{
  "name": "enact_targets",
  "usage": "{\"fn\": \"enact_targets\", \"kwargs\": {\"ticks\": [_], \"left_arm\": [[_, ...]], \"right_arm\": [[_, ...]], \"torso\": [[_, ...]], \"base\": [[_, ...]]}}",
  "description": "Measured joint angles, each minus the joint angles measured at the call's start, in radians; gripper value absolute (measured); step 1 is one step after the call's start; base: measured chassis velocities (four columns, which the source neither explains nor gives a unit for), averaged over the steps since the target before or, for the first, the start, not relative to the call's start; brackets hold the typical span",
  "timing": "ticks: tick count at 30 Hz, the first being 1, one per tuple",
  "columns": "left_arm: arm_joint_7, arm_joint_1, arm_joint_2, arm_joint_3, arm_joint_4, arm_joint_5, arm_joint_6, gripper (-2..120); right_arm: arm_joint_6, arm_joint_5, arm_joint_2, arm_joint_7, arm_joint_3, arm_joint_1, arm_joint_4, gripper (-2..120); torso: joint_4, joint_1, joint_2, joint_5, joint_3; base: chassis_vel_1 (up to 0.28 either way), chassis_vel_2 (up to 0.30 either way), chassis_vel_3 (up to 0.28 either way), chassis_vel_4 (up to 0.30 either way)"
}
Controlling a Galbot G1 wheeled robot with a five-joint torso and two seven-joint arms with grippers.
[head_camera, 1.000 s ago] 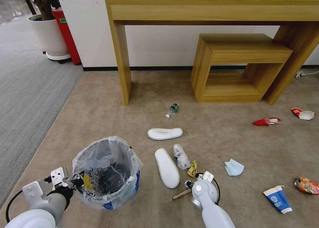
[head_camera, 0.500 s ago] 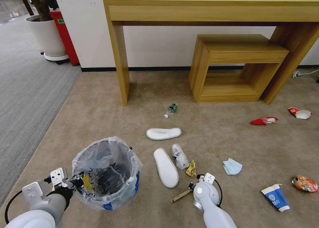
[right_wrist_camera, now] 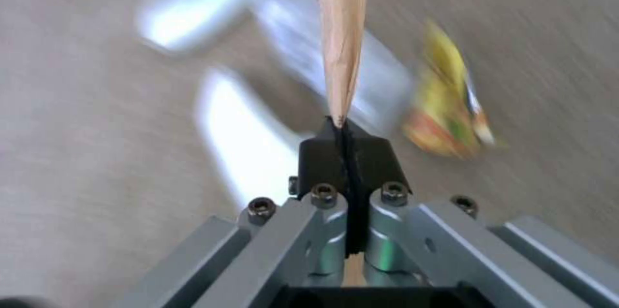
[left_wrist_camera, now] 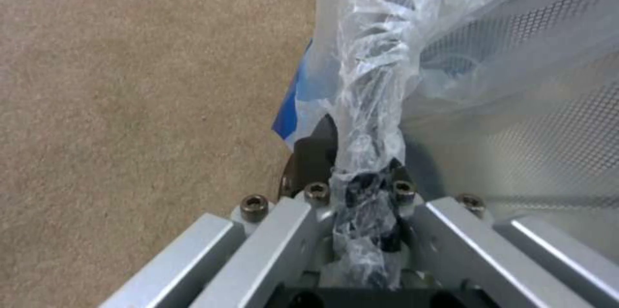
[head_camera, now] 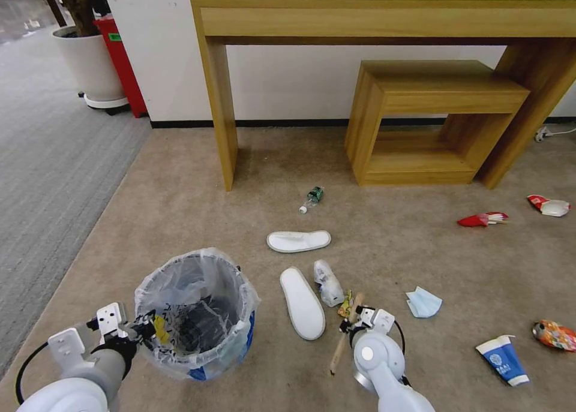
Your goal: Pick up the trash bin and place the garbage on the floor into it.
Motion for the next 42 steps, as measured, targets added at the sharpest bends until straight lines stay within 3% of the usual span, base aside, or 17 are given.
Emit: {"fn": "enact_targets", "kwargs": {"ticks": [2,4,5,8,9,10,13,14,17,21,30,40,42], "left_arm": [[0.000,-0.001,-0.003,0.007,0.002,0.006,0.000,1],[-0.002,-0.002,-0.012,0.024,0.006,0.014,0.000,1],[-0.002,-0.002,-0.012,0.024,0.006,0.014,0.000,1],[-0.005,0.000,-0.026,0.043,0.008,0.021,0.000,1],[-0.005,0.001,-0.031,0.049,0.008,0.021,0.000,1],[-0.005,0.001,-0.031,0.049,0.008,0.021,0.000,1],[-0.005,0.006,-0.046,0.059,-0.005,0.019,0.000,1],[-0.005,0.006,-0.046,0.059,-0.005,0.019,0.000,1],[-0.005,0.006,-0.055,0.068,-0.017,0.018,0.000,1],[-0.005,0.005,-0.059,0.074,-0.019,0.021,0.000,1],[-0.004,0.006,-0.066,0.079,-0.023,0.028,0.000,1],[-0.004,0.008,-0.068,0.076,-0.025,0.029,0.000,1],[-0.003,0.008,-0.070,0.077,-0.026,0.031,0.000,1]], "right_arm": [[0.038,-0.010,-0.013,-0.054,-0.010,-0.010,0.039,0],[0.132,-0.045,-0.032,-0.186,-0.030,-0.018,0.090,0],[0.132,-0.045,-0.032,-0.186,-0.030,-0.018,0.090,0],[0.316,-0.131,-0.048,-0.448,-0.062,-0.015,0.092,0],[0.414,-0.154,-0.050,-0.589,-0.068,-0.009,0.068,0],[0.414,-0.154,-0.050,-0.589,-0.068,-0.009,0.068,0],[0.608,-0.157,-0.038,-0.937,-0.091,0.006,0.000,0],[0.608,-0.157,-0.038,-0.937,-0.091,0.006,0.000,0],[0.673,-0.115,-0.024,-1.118,-0.135,0.025,-0.037,0],[0.695,-0.106,-0.010,-1.198,-0.180,0.062,-0.072,0],[0.691,-0.121,0.008,-1.247,-0.261,0.137,-0.114,0],[0.688,-0.274,-0.003,-1.243,-0.266,0.157,-0.168,0],[0.688,-0.312,-0.009,-1.243,-0.262,0.161,-0.181,9]], "torso": [[-0.0001,0.000,0.000,0.0000,0.000],[-0.0001,0.000,0.000,-0.0002,0.000],[-0.0001,0.000,0.000,-0.0002,0.000],[0.0000,0.000,0.000,-0.0002,0.000],[-0.0001,0.000,0.000,-0.0004,0.000],[-0.0001,0.000,0.000,-0.0004,0.000],[0.0000,0.000,0.000,-0.0003,0.000],[0.0000,0.000,0.000,-0.0003,0.000],[-0.0002,0.000,0.000,-0.0003,0.000],[-0.0001,0.000,0.000,-0.0003,0.000],[-0.0001,0.000,0.000,-0.0004,0.000],[-0.0001,0.000,0.000,-0.0003,0.000],[-0.0002,0.000,0.000,-0.0003,0.000]], "base": [[0.000,0.000,0.000,0.000],[0.000,0.000,0.000,0.000],[0.000,0.000,0.000,0.000],[0.000,0.000,0.000,0.000],[0.000,0.000,0.000,0.000],[0.000,0.000,0.000,0.000],[0.000,0.000,0.000,0.000],[0.000,0.000,0.000,0.000],[0.000,0.000,0.000,0.000],[0.000,0.000,0.000,0.000],[0.000,0.000,0.000,0.000],[0.000,0.000,0.000,0.000],[0.000,0.000,0.000,0.000]]}}
